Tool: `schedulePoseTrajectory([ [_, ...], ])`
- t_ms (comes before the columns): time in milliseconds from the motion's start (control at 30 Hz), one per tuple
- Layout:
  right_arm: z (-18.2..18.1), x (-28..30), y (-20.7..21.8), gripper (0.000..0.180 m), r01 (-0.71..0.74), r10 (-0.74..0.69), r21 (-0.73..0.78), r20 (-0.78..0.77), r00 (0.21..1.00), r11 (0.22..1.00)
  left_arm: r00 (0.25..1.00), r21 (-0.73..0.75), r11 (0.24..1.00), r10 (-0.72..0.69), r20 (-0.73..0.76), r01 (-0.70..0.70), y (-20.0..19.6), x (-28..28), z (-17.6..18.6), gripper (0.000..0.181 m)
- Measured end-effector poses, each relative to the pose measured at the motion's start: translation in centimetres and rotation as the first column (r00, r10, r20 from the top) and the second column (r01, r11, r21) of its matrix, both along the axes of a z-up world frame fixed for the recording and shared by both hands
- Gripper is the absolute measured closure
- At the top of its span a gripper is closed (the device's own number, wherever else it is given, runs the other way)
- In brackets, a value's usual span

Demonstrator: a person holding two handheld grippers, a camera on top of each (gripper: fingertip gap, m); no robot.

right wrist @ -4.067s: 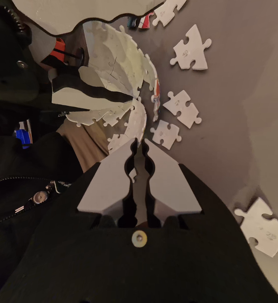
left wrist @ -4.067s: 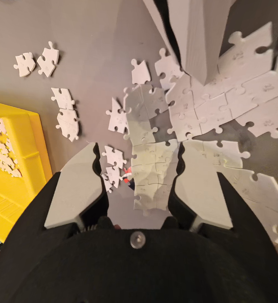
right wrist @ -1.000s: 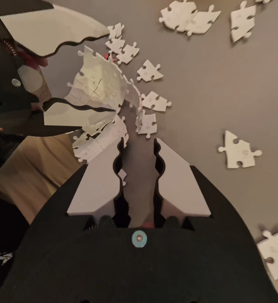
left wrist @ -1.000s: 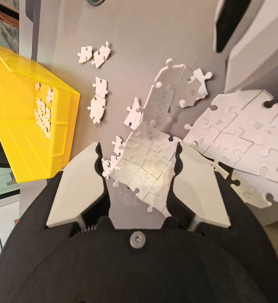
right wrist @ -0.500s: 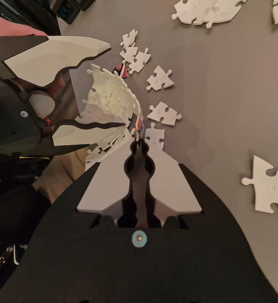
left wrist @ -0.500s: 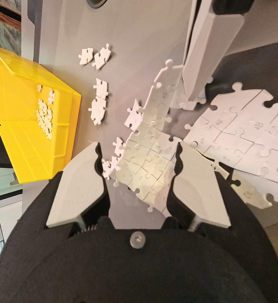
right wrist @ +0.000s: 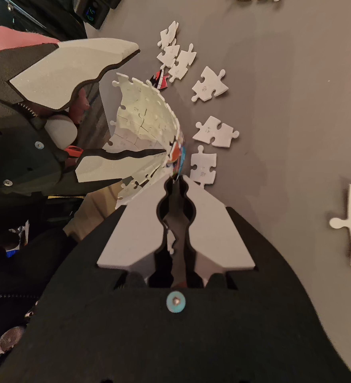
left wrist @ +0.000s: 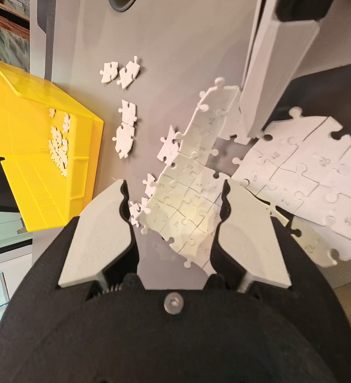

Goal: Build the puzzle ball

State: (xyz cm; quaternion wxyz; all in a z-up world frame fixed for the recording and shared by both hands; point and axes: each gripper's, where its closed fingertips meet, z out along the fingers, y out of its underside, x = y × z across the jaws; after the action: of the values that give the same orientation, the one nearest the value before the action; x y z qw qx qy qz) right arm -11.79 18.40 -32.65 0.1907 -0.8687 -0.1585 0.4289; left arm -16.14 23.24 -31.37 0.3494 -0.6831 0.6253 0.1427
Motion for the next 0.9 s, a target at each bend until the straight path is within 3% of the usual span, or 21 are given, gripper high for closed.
schedulePoseTrajectory([
  [633, -0.2, 0.6, -0.1, 0.162, 0.003, -0.003, 0.005, 0.035, 0.999, 1.000, 1.000, -0.001, 1.000, -0.006, -0.001, 0.006, 0.0, 0.1, 0.2, 0.094],
  [900, 0.0, 1.4, -0.3, 0.158, -0.002, 0.000, 0.026, 0.073, 0.997, 1.000, 0.998, -0.053, 0.999, 0.009, 0.064, -0.005, 0.2, -0.1, 0.8, 0.091],
])
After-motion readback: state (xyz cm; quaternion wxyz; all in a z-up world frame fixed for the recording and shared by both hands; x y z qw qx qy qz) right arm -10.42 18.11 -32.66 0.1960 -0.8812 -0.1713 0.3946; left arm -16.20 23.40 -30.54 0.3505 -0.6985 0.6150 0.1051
